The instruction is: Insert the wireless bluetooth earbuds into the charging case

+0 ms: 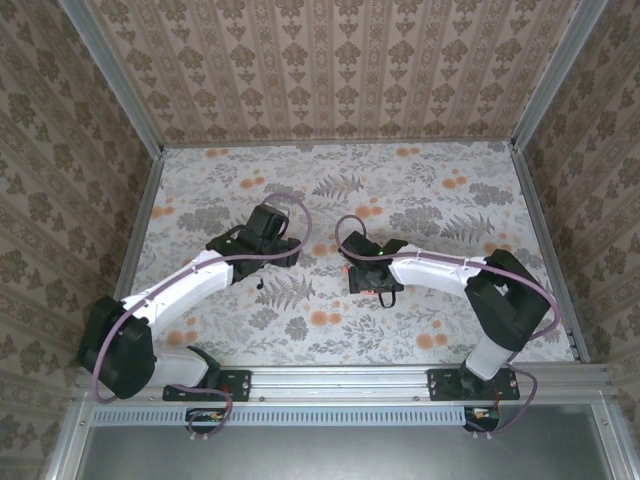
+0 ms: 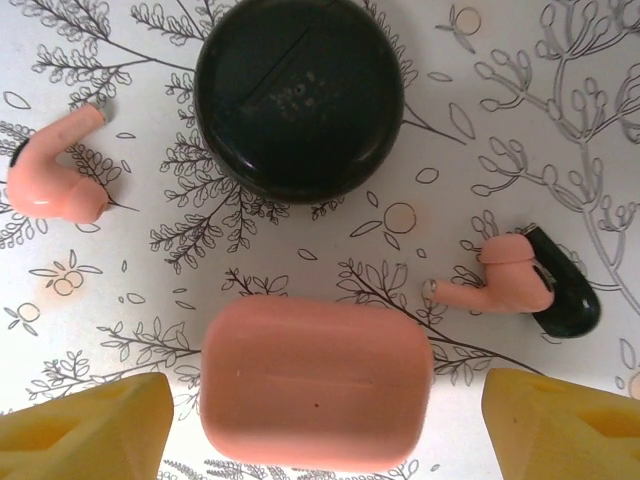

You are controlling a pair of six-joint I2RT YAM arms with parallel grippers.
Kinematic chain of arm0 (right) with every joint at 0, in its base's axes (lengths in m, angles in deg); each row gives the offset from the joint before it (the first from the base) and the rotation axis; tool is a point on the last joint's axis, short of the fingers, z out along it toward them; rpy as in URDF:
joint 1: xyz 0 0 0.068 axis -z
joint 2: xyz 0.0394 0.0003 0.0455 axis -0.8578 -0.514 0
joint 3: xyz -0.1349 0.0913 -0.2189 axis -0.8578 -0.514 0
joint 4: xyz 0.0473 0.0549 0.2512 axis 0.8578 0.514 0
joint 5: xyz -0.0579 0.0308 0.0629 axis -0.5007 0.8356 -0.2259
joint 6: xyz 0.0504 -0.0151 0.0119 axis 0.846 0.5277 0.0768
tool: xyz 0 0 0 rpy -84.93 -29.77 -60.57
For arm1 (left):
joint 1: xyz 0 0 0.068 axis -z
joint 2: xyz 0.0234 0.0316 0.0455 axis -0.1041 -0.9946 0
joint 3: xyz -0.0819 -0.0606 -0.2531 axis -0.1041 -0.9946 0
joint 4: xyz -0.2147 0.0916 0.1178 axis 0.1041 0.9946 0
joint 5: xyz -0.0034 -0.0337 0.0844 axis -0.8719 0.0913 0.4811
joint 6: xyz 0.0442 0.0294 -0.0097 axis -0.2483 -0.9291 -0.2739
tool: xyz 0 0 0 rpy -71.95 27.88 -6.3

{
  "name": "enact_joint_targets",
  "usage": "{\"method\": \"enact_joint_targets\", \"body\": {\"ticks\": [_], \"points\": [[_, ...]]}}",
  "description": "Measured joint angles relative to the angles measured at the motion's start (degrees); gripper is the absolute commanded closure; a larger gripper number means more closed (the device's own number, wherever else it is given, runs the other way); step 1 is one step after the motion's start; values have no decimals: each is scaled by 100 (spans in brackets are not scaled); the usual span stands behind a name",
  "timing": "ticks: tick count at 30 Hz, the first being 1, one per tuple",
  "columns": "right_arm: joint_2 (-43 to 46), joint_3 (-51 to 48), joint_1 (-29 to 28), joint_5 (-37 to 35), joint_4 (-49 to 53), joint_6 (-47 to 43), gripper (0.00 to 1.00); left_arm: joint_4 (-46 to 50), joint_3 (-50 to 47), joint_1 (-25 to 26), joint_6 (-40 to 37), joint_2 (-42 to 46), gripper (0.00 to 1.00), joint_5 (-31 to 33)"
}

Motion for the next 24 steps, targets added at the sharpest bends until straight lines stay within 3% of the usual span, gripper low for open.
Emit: {"method": "enact_joint_targets", "body": {"ticks": [24], "points": [[-481, 164, 70, 273, -55, 114, 35, -256, -184, 0, -4, -74, 22, 0]]}}
